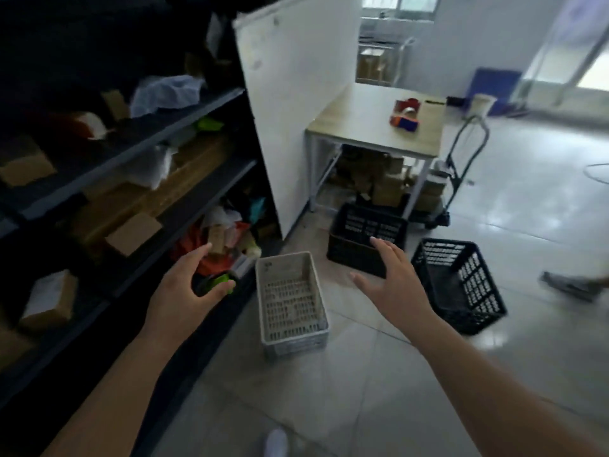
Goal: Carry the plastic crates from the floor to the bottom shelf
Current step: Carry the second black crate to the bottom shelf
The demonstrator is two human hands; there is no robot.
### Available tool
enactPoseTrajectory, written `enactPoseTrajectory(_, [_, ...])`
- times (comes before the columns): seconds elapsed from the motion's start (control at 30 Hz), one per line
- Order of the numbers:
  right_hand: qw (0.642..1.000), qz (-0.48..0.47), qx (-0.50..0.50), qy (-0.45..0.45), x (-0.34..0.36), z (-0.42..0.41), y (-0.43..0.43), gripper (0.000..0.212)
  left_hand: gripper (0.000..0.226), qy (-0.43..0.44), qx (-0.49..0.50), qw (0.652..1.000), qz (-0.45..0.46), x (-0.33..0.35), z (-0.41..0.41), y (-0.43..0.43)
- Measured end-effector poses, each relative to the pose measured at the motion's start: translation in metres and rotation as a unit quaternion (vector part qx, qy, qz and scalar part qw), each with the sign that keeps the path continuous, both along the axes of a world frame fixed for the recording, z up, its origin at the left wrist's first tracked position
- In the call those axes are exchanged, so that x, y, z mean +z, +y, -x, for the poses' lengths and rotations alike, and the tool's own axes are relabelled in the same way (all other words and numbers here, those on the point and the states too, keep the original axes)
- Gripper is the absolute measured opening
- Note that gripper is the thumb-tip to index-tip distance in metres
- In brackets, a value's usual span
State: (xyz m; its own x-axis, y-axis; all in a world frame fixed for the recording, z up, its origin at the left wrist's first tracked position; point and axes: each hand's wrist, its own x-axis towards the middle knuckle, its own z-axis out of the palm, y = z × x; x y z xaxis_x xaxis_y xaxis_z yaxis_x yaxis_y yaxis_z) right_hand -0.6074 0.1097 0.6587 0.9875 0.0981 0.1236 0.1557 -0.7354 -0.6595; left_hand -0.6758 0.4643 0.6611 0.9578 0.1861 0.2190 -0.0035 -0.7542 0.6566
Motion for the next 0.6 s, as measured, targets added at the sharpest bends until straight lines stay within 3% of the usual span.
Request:
enactPoseTrajectory(0.33, [0.974,-0.028,-0.226,-0.013,-0.011,-0.066,-0.091,0.069,0.091,0.029,-0.160,0.986,0.039,-0.016,-0.209,-0.065])
enactPoseTrajectory(0.6, [0.938,-0.043,-0.345,0.008,-0.042,-0.133,-0.206,0.062,0.085,0.065,-0.227,0.971,0.043,-0.043,-0.339,-0.181])
